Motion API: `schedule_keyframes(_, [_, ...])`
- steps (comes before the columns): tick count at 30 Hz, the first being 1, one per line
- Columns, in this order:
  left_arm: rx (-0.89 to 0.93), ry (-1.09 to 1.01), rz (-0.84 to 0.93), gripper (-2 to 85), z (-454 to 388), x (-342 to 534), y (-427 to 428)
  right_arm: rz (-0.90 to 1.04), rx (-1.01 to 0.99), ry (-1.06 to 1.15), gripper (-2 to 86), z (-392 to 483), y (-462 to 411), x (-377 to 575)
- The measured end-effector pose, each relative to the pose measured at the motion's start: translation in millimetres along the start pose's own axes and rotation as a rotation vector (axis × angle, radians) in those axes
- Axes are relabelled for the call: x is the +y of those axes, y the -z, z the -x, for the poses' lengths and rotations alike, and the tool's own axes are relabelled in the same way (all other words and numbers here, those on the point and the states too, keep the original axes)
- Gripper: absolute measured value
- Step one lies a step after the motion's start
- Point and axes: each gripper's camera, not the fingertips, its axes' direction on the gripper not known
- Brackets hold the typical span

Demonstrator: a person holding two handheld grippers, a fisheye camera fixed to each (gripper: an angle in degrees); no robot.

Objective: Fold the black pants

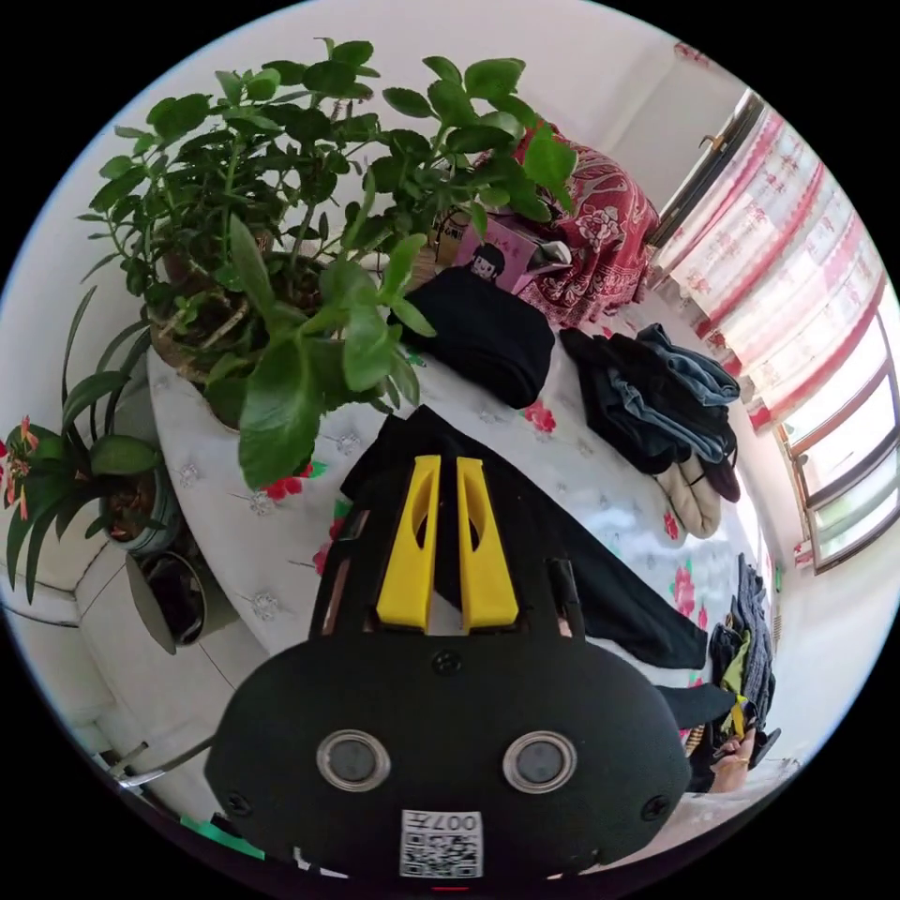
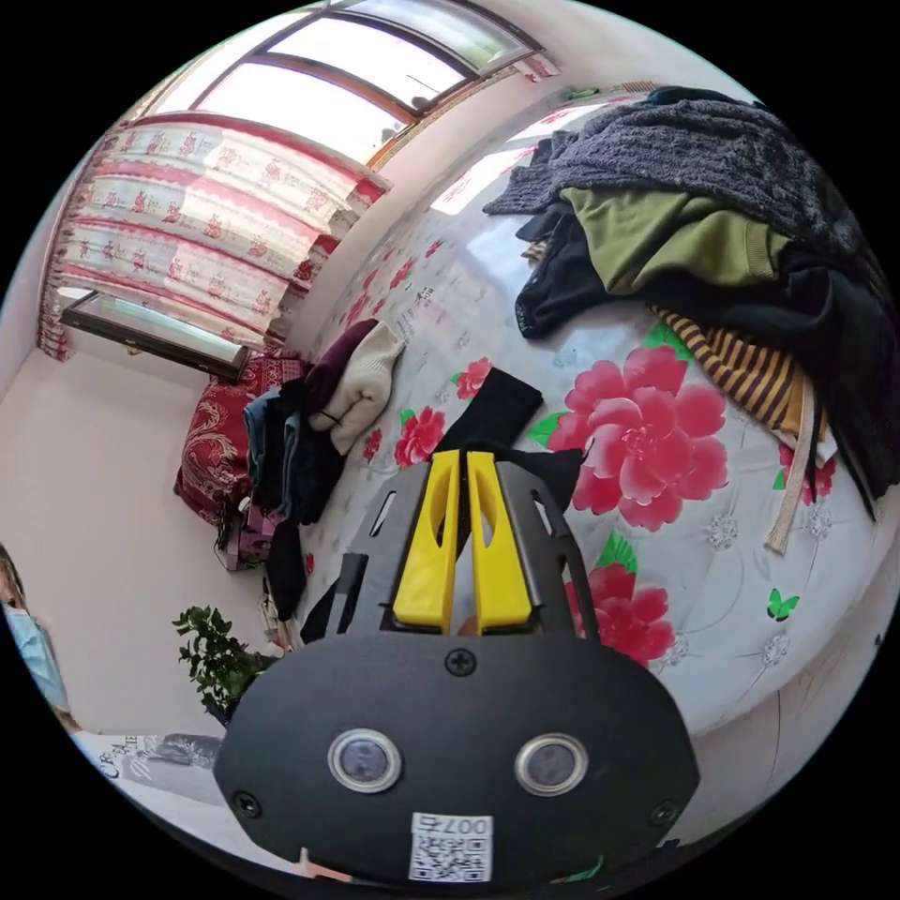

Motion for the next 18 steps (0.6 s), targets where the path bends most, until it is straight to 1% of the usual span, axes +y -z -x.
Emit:
schedule_keyframes(2, [-0.043, -0.015, -0.017, 2.0, -21.0, -19.0, -42.0, -0.008, 0.042, 0.015, 0.7, 19.3, -36.7, -26.6])
schedule_keyframes(3, [-0.109, 0.0, 0.01, 1.5, -30.4, -31.0, -75.4, 0.0, 0.058, 0.012, 1.2, 29.3, -65.6, -42.6])
schedule_keyframes(4, [-0.153, -0.002, 0.05, 1.0, -35.2, -36.5, -93.6, 0.058, 0.073, 0.005, 2.0, 36.0, -97.0, -56.1])
schedule_keyframes(6, [-0.402, 0.004, 0.229, -0.4, -52.4, -50.0, -150.9, 0.138, 0.117, 0.001, 3.0, 41.6, -134.7, -66.3])
schedule_keyframes(7, [-0.431, -0.017, 0.24, -0.5, -57.4, -51.3, -157.7, 0.153, 0.156, 0.025, 3.5, 44.3, -148.4, -66.9])
schedule_keyframes(9, [-0.44, -0.164, 0.159, -0.8, -78.1, -45.2, -161.4, 0.138, 0.202, 0.081, 4.1, 43.5, -155.5, -62.1])
schedule_keyframes(12, [-0.398, -0.277, 0.109, -0.9, -85.8, -20.9, -155.8, 0.096, 0.289, 0.124, 5.0, 20.3, -151.1, -44.5])
schedule_keyframes(13, [-0.389, -0.289, 0.115, -0.9, -84.6, -14.4, -156.2, 0.097, 0.322, 0.126, 5.4, 5.5, -149.7, -36.9])
schedule_keyframes(15, [-0.377, -0.328, 0.181, -1.0, -77.1, 10.5, -167.1, 0.133, 0.35, 0.109, 6.0, -19.3, -153.4, -27.6])
schedule_keyframes(17, [-0.406, -0.34, 0.244, -1.0, -71.0, 25.9, -181.7, 0.18, 0.333, 0.068, 6.5, -41.9, -162.2, -21.1])
schedule_keyframes(18, [-0.402, -0.34, 0.244, -1.0, -68.5, 32.9, -187.3, 0.202, 0.284, 0.041, 7.0, -53.5, -169.6, -18.0])
